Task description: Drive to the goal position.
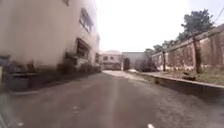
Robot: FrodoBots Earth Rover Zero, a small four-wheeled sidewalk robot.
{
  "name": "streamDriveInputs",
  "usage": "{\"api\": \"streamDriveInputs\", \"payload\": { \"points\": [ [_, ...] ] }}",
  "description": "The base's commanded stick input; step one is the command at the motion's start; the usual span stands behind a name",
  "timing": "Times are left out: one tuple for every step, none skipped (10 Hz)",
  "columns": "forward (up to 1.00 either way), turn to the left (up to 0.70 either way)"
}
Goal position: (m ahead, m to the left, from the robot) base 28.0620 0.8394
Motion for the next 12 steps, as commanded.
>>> {"api": "streamDriveInputs", "payload": {
  "points": [
    [0.70, 0.01],
    [0.70, 0.01],
    [0.70, 0.01],
    [0.70, 0.01],
    [0.70, 0.01],
    [0.70, 0.01],
    [0.70, 0.01],
    [0.70, 0.01],
    [0.70, 0.01],
    [0.70, 0.01],
    [0.70, 0.01],
    [0.70, 0.01]
  ]
}}
